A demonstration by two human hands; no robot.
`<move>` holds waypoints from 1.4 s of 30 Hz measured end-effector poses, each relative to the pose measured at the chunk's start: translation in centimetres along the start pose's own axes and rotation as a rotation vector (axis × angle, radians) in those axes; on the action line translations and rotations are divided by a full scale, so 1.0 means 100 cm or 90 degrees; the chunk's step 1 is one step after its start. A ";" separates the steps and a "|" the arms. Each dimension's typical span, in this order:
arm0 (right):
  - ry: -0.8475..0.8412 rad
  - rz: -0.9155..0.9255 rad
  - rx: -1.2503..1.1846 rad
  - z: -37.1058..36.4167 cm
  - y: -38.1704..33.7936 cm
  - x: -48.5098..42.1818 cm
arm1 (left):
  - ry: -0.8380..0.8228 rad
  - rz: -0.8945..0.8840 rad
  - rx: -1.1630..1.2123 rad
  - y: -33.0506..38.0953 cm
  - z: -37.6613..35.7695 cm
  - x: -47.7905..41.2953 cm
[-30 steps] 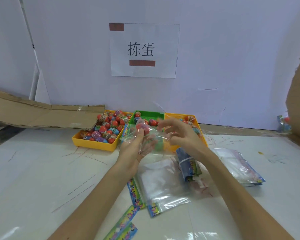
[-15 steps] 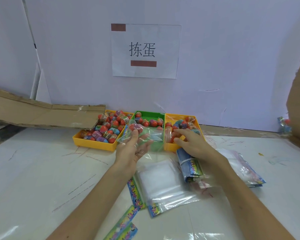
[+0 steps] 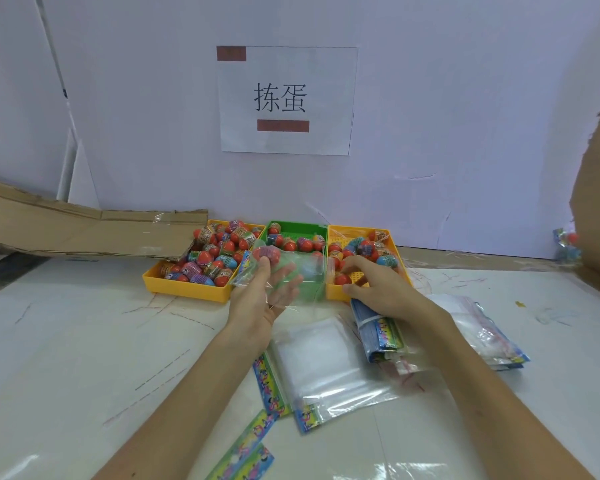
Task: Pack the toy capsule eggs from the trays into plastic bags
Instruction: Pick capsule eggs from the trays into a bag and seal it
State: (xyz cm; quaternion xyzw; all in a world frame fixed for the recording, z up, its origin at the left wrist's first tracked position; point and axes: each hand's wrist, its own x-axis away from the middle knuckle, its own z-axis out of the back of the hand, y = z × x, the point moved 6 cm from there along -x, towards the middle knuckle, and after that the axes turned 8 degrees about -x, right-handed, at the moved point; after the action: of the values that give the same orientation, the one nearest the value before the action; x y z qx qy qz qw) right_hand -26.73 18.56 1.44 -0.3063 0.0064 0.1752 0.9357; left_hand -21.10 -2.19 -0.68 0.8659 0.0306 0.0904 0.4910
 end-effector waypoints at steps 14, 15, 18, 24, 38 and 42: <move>0.278 0.003 -0.239 0.029 -0.006 0.010 | -0.010 0.023 0.055 -0.001 0.002 -0.003; 0.289 0.002 -0.289 0.034 -0.008 0.013 | -0.012 0.019 0.056 0.000 0.002 -0.004; 0.136 0.047 -0.478 0.036 -0.025 0.016 | -0.014 0.006 0.079 0.002 0.002 -0.004; 0.034 0.123 -0.436 0.014 -0.055 0.020 | -0.027 -0.004 0.091 0.004 0.001 -0.005; 0.048 0.157 -0.424 -0.003 -0.069 0.020 | -0.103 0.046 0.037 0.002 -0.009 0.003; 0.090 0.173 -0.411 0.000 -0.068 0.019 | -0.144 0.069 0.018 -0.001 -0.014 0.007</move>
State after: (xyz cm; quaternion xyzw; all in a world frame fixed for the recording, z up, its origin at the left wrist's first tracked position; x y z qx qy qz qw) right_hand -22.72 14.05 5.14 -0.5938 0.0563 0.2693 0.7561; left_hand -20.67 -0.85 -0.03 0.8776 -0.0703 0.0184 0.4738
